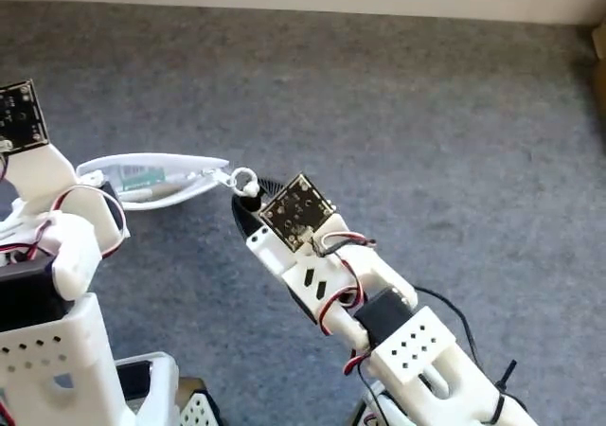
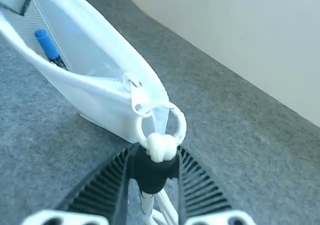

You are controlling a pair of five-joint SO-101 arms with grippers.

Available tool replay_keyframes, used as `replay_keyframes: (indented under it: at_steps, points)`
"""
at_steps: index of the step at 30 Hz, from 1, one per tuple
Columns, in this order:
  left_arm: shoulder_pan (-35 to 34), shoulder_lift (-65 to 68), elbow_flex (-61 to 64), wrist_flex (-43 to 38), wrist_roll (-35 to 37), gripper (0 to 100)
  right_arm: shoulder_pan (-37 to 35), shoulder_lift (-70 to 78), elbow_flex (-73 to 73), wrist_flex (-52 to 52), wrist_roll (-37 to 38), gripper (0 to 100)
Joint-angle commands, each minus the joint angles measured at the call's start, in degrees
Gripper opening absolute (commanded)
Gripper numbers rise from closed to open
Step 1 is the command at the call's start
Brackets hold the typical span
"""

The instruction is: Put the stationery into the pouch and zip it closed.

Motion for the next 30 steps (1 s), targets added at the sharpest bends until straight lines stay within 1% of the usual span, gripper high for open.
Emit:
replay_keyframes:
  at_steps: [1, 5, 10, 13, 15, 19, 29, 30]
  points:
    - [1.36, -0.57, 0.48, -0.88, -0.09, 1, -1.89, -0.84, -0.04, 0.22, 0.09, 0.6]
    - [1.19, -0.57, 0.48, -0.88, -0.09, 1, -3.47, -0.66, 1.45, 0.75, 0.09, 0.6]
    - [1.19, -0.4, 0.57, -0.97, -0.18, 1, -3.47, -0.66, 0.84, 10.15, 0.18, 0.6]
    - [1.19, -0.4, 0.57, -0.97, -0.18, 1, -3.38, -0.66, -1.19, 12.44, 2.73, 0.9]
    - [1.19, -0.4, 0.57, -0.97, -0.18, 1, -3.38, -0.66, -1.8, 13.76, 2.81, 3.8]
    - [1.19, -0.57, 0.57, -0.79, -0.18, 1, -3.47, -0.22, -1.63, 13.76, 2.81, 10.8]
    - [1.19, -0.57, 0.57, -0.79, -0.18, 1, -5.93, -0.13, -1.89, 13.49, 2.64, 10.8]
    - [1.19, -0.57, 0.57, -0.79, -0.18, 1, -5.67, -0.13, -1.89, 12.53, 1.49, 11.1]
